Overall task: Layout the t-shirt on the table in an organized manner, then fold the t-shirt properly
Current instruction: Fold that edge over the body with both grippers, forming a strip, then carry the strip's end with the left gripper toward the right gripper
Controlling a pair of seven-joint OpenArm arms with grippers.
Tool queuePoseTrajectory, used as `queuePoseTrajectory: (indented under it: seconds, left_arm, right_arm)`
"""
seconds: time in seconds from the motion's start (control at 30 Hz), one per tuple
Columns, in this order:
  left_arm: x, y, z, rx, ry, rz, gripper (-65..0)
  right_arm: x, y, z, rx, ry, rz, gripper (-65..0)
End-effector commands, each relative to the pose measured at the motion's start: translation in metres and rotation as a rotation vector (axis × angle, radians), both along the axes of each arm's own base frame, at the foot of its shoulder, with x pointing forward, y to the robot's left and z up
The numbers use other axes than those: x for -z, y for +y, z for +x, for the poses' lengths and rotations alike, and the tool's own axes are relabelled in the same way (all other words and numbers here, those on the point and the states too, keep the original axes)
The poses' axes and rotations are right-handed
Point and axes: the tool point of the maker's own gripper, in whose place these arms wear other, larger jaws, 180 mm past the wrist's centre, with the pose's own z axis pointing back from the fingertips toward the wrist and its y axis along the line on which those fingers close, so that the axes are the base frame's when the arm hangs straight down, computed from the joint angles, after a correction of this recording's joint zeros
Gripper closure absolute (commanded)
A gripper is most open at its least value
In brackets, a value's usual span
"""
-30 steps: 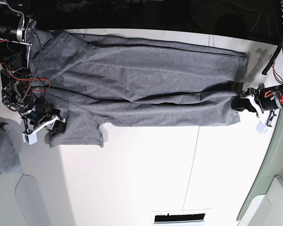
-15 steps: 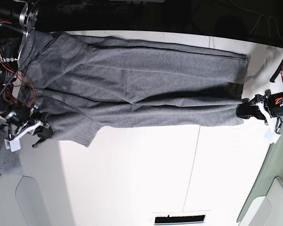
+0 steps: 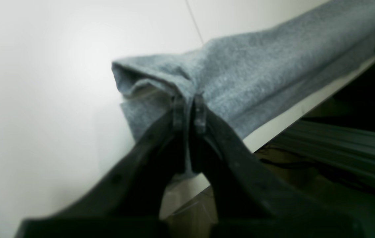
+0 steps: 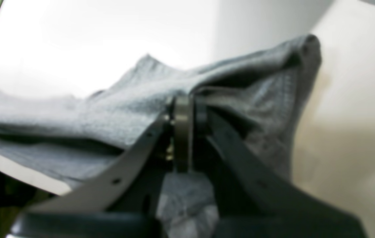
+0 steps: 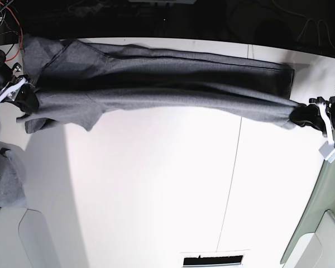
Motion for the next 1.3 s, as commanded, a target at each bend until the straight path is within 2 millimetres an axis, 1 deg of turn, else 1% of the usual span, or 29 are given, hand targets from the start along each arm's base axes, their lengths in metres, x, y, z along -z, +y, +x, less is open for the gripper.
queuePoseTrajectory:
  seconds: [0.0, 0.1, 0.13, 0.17, 0.23, 0.27, 0.3, 0.33, 0.4, 0.43, 0.47, 0.57, 0.6, 0.67, 0.73, 0.83, 0.9, 1.0, 1.2, 1.23, 1.27]
  left_arm:
    - [-0.011, 0.004, 0.003, 0.012, -0.026, 0.01, 0.0]
    - [-0.001, 0.002, -0.013, 0.022, 0.014, 0.01, 0.0]
    - [0.003, 0.002, -0.017, 0.022, 0.027, 0.009, -3.9]
    - [0.006, 0.002, -0.022, 0.022, 0.04, 0.009, -10.3]
    - [0.013, 0.002, -0.032, 0.023, 0.067, 0.015, -24.5]
    - [0.018, 0.003, -0.038, 0.026, 0.086, 0.025, -29.5]
    - [0.022, 0.005, -0.046, 0.028, 0.106, 0.034, -31.8]
    - [0.027, 0.006, -0.052, 0.03, 0.123, 0.044, -31.9]
    - [0.033, 0.008, -0.062, 0.033, 0.147, 0.058, -31.9]
    - [0.033, 0.01, -0.061, 0.03, 0.139, 0.065, -31.9]
    - [0.033, 0.012, -0.058, 0.024, 0.126, 0.074, -31.9]
    - [0.029, 0.014, -0.043, -0.037, 0.043, 0.062, -31.9]
    - [0.03, 0.012, -0.041, -0.056, 0.032, 0.052, -31.9]
    - [0.033, 0.008, -0.038, -0.083, 0.013, 0.031, -34.4]
    - [0.043, 0.004, -0.039, -0.1, 0.005, 0.039, -37.8]
    - [0.065, 0.01, -0.04, -0.156, -0.008, 0.093, -38.3]
    - [0.076, 0.011, -0.039, -0.199, -0.022, 0.108, -38.3]
    - [0.086, 0.0, -0.042, -0.21, -0.016, 0.097, -38.2]
    - [0.094, -0.026, -0.043, -0.228, -0.017, 0.031, -38.1]
    - [0.097, -0.031, -0.044, -0.229, -0.014, 0.024, -37.0]
    - [0.1, -0.036, -0.045, -0.227, -0.01, 0.022, -32.7]
  right_arm:
    - [-0.009, -0.004, 0.002, -0.001, -0.033, -0.008, 0.0]
    - [0.001, -0.005, -0.012, 0.0, 0.011, -0.018, 0.0]
    - [0.004, -0.006, -0.014, -0.001, 0.02, -0.027, 0.0]
    - [0.005, -0.008, -0.015, -0.001, 0.027, -0.041, -2.2]
    - [0.006, -0.009, -0.015, 0.002, 0.029, -0.049, -21.3]
    - [0.005, -0.01, -0.013, 0.005, 0.02, -0.048, -29.0]
    - [0.004, -0.01, -0.012, 0.008, 0.013, -0.047, -34.2]
    - [0.003, -0.01, -0.012, 0.009, 0.01, -0.047, -36.0]
    - [0.002, -0.01, -0.01, 0.013, -0.002, -0.045, -35.8]
    - [0.0, -0.01, -0.009, 0.017, -0.013, -0.042, -35.8]
    - [-0.001, -0.01, -0.008, 0.019, -0.02, -0.042, -35.8]
    - [-0.002, -0.01, -0.007, 0.02, -0.024, -0.039, -35.8]
    - [-0.001, -0.01, -0.007, 0.02, -0.023, -0.038, -35.8]
    - [-0.001, -0.01, -0.008, 0.019, -0.019, -0.039, -35.8]
    - [-0.001, -0.01, -0.007, 0.019, -0.019, -0.039, -35.8]
    - [-0.001, -0.01, -0.008, 0.018, -0.017, -0.039, -35.8]
    - [-0.001, -0.01, -0.008, 0.018, -0.017, -0.039, -35.8]
    - [-0.001, -0.009, -0.008, 0.018, -0.019, -0.035, -35.8]
    - [-0.001, -0.005, -0.007, 0.02, -0.023, -0.014, -35.8]
    - [-0.001, -0.005, -0.007, 0.021, -0.023, -0.013, -35.8]
    - [-0.001, -0.005, -0.007, 0.02, -0.023, -0.013, -35.8]
